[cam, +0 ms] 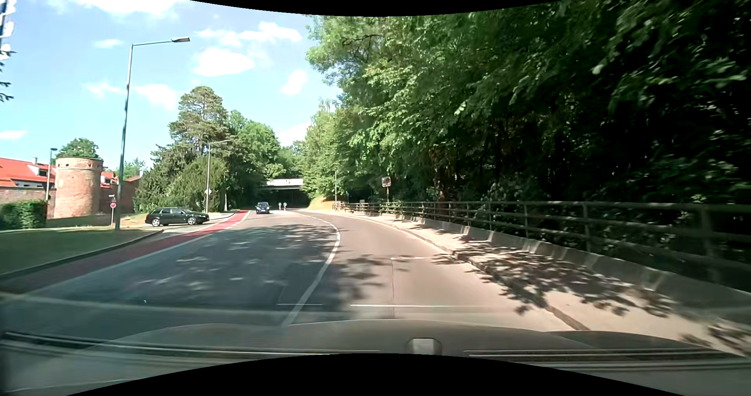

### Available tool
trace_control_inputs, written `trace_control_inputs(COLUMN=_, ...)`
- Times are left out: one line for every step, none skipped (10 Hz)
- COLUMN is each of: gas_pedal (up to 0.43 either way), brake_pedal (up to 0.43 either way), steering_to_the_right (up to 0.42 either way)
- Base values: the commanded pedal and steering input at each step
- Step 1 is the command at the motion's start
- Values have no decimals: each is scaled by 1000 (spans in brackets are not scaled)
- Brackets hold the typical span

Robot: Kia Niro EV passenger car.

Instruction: Follow the waypoints while adhering to traffic rules and regulations

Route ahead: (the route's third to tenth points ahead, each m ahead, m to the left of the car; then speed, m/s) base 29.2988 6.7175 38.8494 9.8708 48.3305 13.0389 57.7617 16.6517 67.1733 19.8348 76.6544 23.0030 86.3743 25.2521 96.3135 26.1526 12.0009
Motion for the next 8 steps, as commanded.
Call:
trace_control_inputs(gas_pedal=150, brake_pedal=6, steering_to_the_right=-45)
trace_control_inputs(gas_pedal=150, brake_pedal=6, steering_to_the_right=-47)
trace_control_inputs(gas_pedal=150, brake_pedal=6, steering_to_the_right=-47)
trace_control_inputs(gas_pedal=150, brake_pedal=6, steering_to_the_right=-48)
trace_control_inputs(gas_pedal=150, brake_pedal=6, steering_to_the_right=-49)
trace_control_inputs(gas_pedal=150, brake_pedal=6, steering_to_the_right=-51)
trace_control_inputs(gas_pedal=150, brake_pedal=6, steering_to_the_right=-52)
trace_control_inputs(gas_pedal=150, brake_pedal=6, steering_to_the_right=-56)
